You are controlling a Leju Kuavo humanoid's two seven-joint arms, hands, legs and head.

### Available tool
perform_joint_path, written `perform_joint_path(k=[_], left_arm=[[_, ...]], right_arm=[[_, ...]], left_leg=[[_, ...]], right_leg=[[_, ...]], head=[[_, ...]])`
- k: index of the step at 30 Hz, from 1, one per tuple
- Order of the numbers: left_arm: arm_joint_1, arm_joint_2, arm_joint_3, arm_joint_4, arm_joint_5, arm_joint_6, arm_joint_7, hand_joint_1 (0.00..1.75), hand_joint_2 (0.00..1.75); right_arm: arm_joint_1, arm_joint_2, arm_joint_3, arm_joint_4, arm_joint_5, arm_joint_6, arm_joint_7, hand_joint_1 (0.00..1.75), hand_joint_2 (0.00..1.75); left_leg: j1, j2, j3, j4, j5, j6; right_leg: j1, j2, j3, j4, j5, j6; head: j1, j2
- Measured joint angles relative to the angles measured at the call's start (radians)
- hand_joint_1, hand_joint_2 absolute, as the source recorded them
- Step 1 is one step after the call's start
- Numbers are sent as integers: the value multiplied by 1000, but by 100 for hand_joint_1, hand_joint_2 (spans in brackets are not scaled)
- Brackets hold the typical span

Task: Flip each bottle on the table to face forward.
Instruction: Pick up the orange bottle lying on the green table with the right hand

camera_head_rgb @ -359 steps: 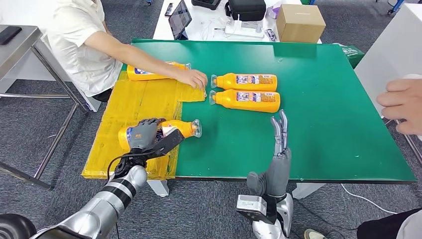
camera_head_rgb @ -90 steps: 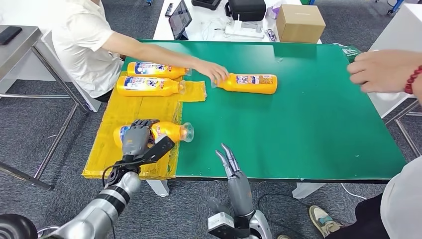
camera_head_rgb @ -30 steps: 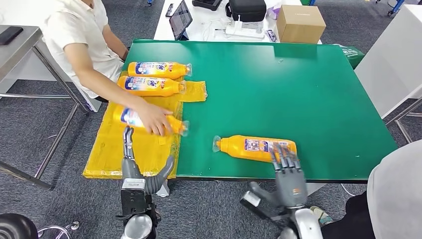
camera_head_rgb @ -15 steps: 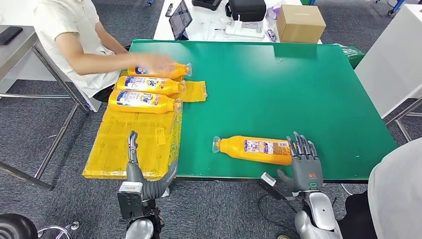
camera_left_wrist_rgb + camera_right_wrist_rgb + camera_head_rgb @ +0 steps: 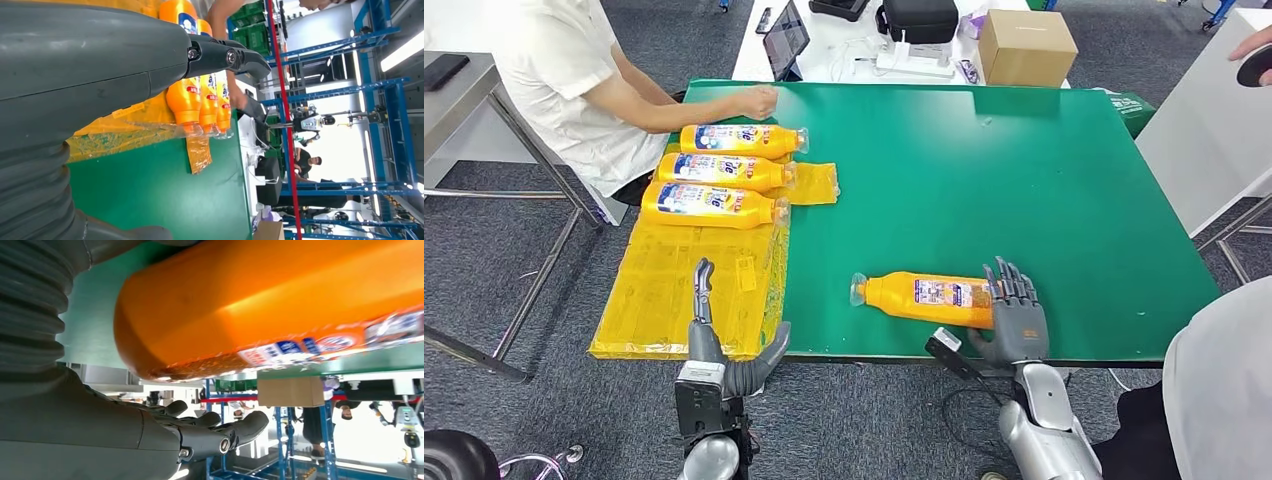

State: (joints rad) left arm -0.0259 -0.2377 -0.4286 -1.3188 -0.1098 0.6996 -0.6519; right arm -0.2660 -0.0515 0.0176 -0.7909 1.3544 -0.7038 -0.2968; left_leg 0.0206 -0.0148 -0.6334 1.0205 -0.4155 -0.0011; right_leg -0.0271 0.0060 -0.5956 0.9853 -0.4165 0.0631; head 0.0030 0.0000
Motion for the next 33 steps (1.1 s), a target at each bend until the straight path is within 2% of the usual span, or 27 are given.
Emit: perform_joint_path(k=[4, 5, 8, 9, 18, 33], left_arm=[[-3, 0, 3, 3, 6, 0, 1, 0, 175], [-3, 0, 4, 3, 8, 0, 1, 0, 175], [-5, 0, 5, 4, 13, 0, 1, 0, 175], [-5, 0, 6, 4, 16, 0, 1, 0, 175], [-12, 0, 6, 4, 35, 0, 10, 0, 175], [-13, 13, -24, 4, 70, -4, 41, 0, 175]], right_arm=[[-25, -1, 24, 42, 7, -1, 10, 0, 175], [-30, -1, 29, 49, 7, -1, 11, 30, 175], [-45, -1, 42, 78, 2, -1, 16, 155, 175], [-51, -2, 48, 94, -6, 0, 16, 168, 175], [-119, -19, 104, 217, -49, 9, 10, 175, 175], [-153, -39, 144, 263, -68, 52, 41, 175, 175]], left_leg=[[0, 0, 2, 0, 0, 0], [0, 0, 2, 0, 0, 0], [0, 1, 4, 0, 0, 0], [0, 1, 4, 0, 0, 0], [0, 6, 8, 0, 0, 0], [0, 6, 13, 0, 0, 0]], right_leg=[[0, 0, 1, 0, 0, 0], [0, 0, 2, 0, 0, 0], [0, 0, 3, 0, 0, 0], [0, 0, 3, 0, 0, 0], [0, 2, 5, 0, 2, -2], [0, 3, 10, -1, 2, -2]], head=[[0, 0], [0, 0], [0, 0], [0, 0], [0, 0], [0, 0]])
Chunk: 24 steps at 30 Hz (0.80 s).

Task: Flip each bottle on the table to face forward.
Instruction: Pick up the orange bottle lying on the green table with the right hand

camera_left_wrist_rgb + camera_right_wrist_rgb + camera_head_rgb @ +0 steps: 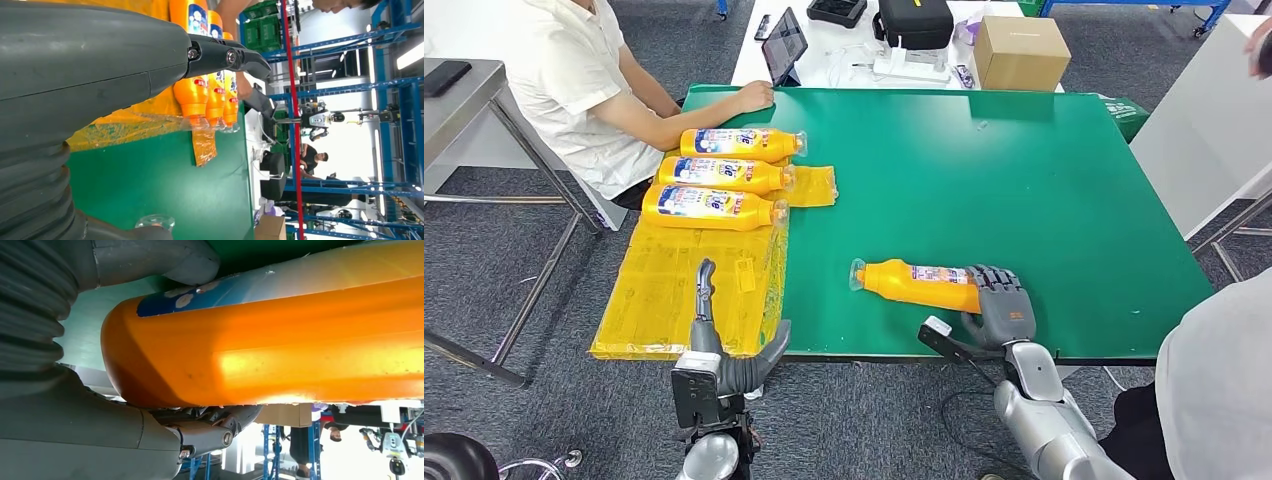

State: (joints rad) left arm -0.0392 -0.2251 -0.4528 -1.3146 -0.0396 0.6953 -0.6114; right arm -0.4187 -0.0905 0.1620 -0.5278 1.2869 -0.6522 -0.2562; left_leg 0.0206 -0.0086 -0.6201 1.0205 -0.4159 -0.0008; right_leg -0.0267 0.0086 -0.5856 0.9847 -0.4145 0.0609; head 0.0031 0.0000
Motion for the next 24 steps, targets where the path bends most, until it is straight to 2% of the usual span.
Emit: perform_joint_path(k=[8, 10, 12, 15, 16, 18, 24], left_arm=[[-3, 5, -13, 0, 41, -5, 13, 0, 175], [-4, 8, -14, 0, 75, -14, 19, 0, 175], [-6, 10, -16, 2, 156, -59, 62, 0, 175], [-10, 16, -30, 26, 383, -204, 220, 0, 175], [-11, 20, -38, 41, 459, -252, 264, 0, 175], [-12, 27, -55, 69, 562, -309, 302, 0, 175], [-20, 51, -103, 84, 629, -323, 287, 0, 175]], right_arm=[[-8, -4, 14, 15, -45, 4, -3, 175, 175], [-8, -1, 12, 17, -129, 1, -74, 175, 175], [2, 9, 4, 10, -270, -3, -189, 175, 175], [50, 43, -4, -57, -487, -11, -319, 175, 175], [71, 58, 0, -95, -543, -13, -340, 175, 175], [114, 83, 17, -184, -633, -16, -355, 175, 175], [199, 127, 106, -443, -818, -27, -355, 175, 175]], left_leg=[[0, 0, 1, 0, 0, 0], [0, 0, 2, 0, 0, 0], [0, 0, 1, 0, 0, 0], [0, 0, 0, 0, 0, 0], [0, 0, -1, 0, 0, 0], [1, 0, -5, 0, 0, 0], [1, -1, -11, 0, 1, -1]], right_leg=[[0, 0, 1, 0, 0, 0], [0, 0, 1, 0, 0, 0], [0, 0, 2, 0, 0, 0], [0, 0, 1, 0, 0, 0], [1, 0, 0, 1, 0, 0], [1, 0, -4, 1, 0, 0], [1, 0, -8, 1, 0, 0]], head=[[0, 0], [0, 0], [0, 0], [0, 0], [0, 0], [0, 0], [0, 0]])
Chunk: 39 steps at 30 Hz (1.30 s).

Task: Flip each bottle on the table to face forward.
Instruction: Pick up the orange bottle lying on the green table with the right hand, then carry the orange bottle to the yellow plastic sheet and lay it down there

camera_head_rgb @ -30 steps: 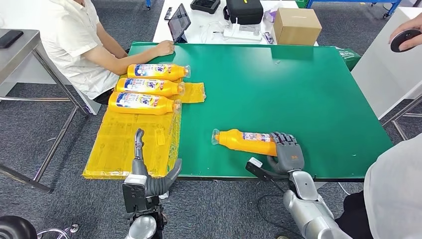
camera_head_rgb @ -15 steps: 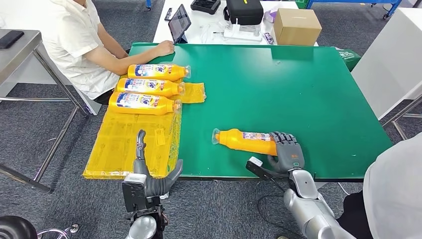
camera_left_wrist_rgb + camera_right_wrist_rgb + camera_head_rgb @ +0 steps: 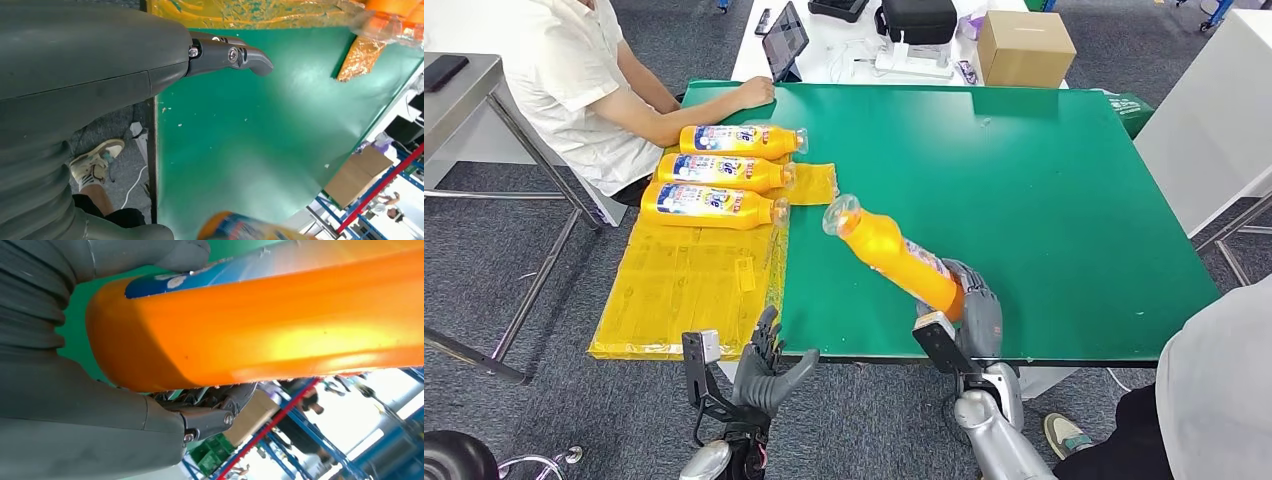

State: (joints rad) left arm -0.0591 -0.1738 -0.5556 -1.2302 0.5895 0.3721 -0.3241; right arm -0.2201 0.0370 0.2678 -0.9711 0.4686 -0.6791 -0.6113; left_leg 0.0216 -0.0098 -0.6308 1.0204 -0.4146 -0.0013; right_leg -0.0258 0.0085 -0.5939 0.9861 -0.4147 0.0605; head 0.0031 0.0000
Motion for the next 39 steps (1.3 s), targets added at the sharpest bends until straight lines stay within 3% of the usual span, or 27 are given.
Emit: perform_joint_path(k=[5, 13, 26, 27, 29, 31, 33, 34, 39], left_arm=[[-6, 15, -25, -22, -32, -16, -22, 0, 175], [-3, 20, -27, -128, -27, -108, -65, 0, 175], [-2, 19, -29, -180, 20, -179, -31, 0, 175], [-3, 19, -29, -175, 29, -179, -25, 7, 175], [-10, 17, -30, -164, 39, -180, -19, 48, 175], [-20, 14, -31, -153, 44, -182, -18, 115, 175], [-31, 13, -32, -140, 41, -182, -16, 161, 175], [-38, 13, -34, -132, 38, -179, -15, 175, 175], [-64, 8, -38, -91, 45, -175, -16, 175, 175]], right_arm=[[36, 33, 65, -86, -60, 22, -21, 174, 175], [57, 87, 194, -68, -57, 102, -61, 175, 175], [35, 124, 295, 27, -35, 68, -71, 175, 175], [32, 125, 300, 28, -28, 60, -71, 175, 175], [27, 128, 310, 30, -18, 51, -70, 175, 175], [23, 130, 318, 31, -10, 45, -69, 175, 175], [20, 130, 326, 33, 0, 32, -67, 175, 175], [18, 130, 329, 35, 7, 21, -65, 175, 175], [10, 129, 335, 47, 45, -18, -45, 174, 175]], left_leg=[[0, 0, -2, 0, -1, 0], [0, 0, -3, 0, 0, 0], [0, 0, -3, 0, 0, 0], [0, 0, -3, 0, 0, 0], [0, 0, -3, 0, 0, 0], [0, 0, -3, 0, 0, 0], [0, 0, -3, 0, 0, 0], [0, 0, -3, 0, 0, 0], [0, 0, -3, 0, 0, 0]], right_leg=[[-1, 0, -2, 0, 0, 0], [0, 0, -3, 0, 0, 0], [-1, 0, -3, 0, 0, 0], [0, 0, -4, 0, 0, 0], [0, 0, -4, 0, 0, 0], [0, 0, -4, 0, 0, 0], [0, 0, -4, 0, 0, 0], [0, 0, -4, 0, 0, 0], [-1, 0, -4, 0, 0, 0]], head=[[0, 0], [0, 0], [0, 0], [0, 0], [0, 0], [0, 0], [0, 0], [0, 0], [0, 0]])
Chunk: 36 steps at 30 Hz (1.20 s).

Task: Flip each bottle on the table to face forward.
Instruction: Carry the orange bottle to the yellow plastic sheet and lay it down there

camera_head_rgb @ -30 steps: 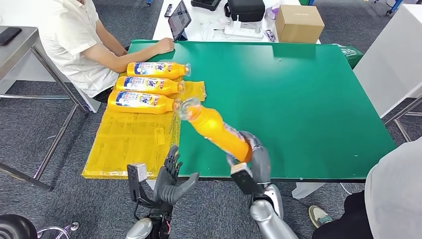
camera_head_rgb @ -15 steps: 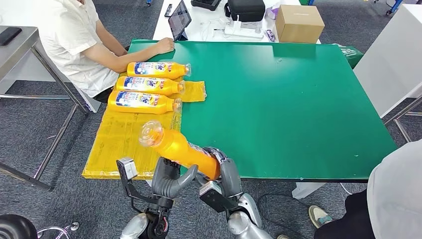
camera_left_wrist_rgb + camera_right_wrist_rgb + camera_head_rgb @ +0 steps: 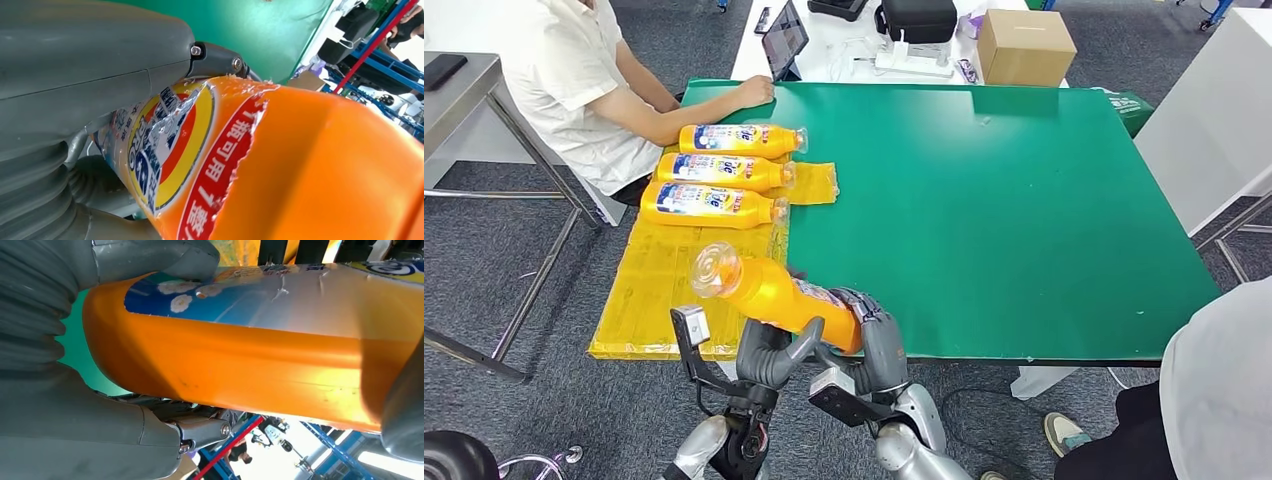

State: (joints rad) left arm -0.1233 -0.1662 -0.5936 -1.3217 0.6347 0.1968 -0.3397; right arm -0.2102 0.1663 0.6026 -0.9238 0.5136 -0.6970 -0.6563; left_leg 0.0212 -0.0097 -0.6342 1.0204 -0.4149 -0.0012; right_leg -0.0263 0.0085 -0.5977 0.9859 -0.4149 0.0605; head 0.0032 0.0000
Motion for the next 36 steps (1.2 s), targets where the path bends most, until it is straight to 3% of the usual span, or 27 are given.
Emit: perform_joint_path(k=[2, 4, 5, 6, 9, 18, 24, 27, 31, 36], left_arm=[[-4, 0, 1, 7, 11, -4, -3, 175, 175], [-4, 0, 2, 9, 18, -10, -7, 175, 175], [-3, 0, 4, 9, 20, -12, -10, 175, 175], [-2, 0, 6, 8, 21, -15, -12, 175, 175], [1, 2, 12, 3, 21, -22, -15, 175, 175], [22, 16, 39, -31, -59, 36, -63, 175, 175], [34, 30, 117, -65, -92, 104, -74, 175, 175], [35, 38, 158, -82, -132, 153, -87, 175, 175], [27, 44, 186, -86, -336, 300, -138, 175, 175], [-15, 53, 188, -23, -716, 468, -137, 175, 175]], right_arm=[[-2, 0, 3, 5, -5, 3, 4, 150, 175], [-3, 0, 8, 11, -26, 13, 2, 64, 175], [-3, 1, 11, 14, -42, 24, -2, 33, 175], [-3, 1, 12, 17, -61, 40, -8, 1, 131], [0, 3, 19, 23, -104, 94, -29, 0, 0], [48, -15, 45, -8, -192, 97, -40, 0, 0], [100, -58, 47, -73, -267, 25, -40, 0, 0], [126, -71, 21, -120, -229, 5, -41, 0, 0], [184, -16, -164, -249, -116, 1, -43, 0, 0], [206, 69, -424, -405, -201, -5, -43, 0, 0]], left_leg=[[0, 0, 0, 0, 0, 0], [0, 0, 0, 0, 0, 0], [0, 0, 0, 0, 0, 0], [0, 0, 0, 0, 0, 0], [0, 0, 0, 0, 0, 0], [0, 0, 0, 0, 0, 0], [0, 0, 0, 0, 0, 0], [0, 0, 0, 0, 0, 0], [0, 0, 0, 0, 0, 0], [0, -1, 0, 0, 0, 0]], right_leg=[[0, 0, 0, 0, 0, 0], [0, 0, 0, 0, 0, 0], [0, 0, 0, 0, 0, 0], [0, 0, 0, 0, 0, 0], [0, 0, 0, 0, 0, 0], [0, 0, 0, 0, 0, 0], [0, 0, 0, 0, 0, 0], [0, 0, -1, 0, 0, 0], [0, 0, -1, 0, 0, 0], [0, 0, 0, 0, 0, 0]], head=[[0, 0], [0, 0], [0, 0], [0, 0], [0, 0], [0, 0], [0, 0], [0, 0], [0, 0], [0, 0]])
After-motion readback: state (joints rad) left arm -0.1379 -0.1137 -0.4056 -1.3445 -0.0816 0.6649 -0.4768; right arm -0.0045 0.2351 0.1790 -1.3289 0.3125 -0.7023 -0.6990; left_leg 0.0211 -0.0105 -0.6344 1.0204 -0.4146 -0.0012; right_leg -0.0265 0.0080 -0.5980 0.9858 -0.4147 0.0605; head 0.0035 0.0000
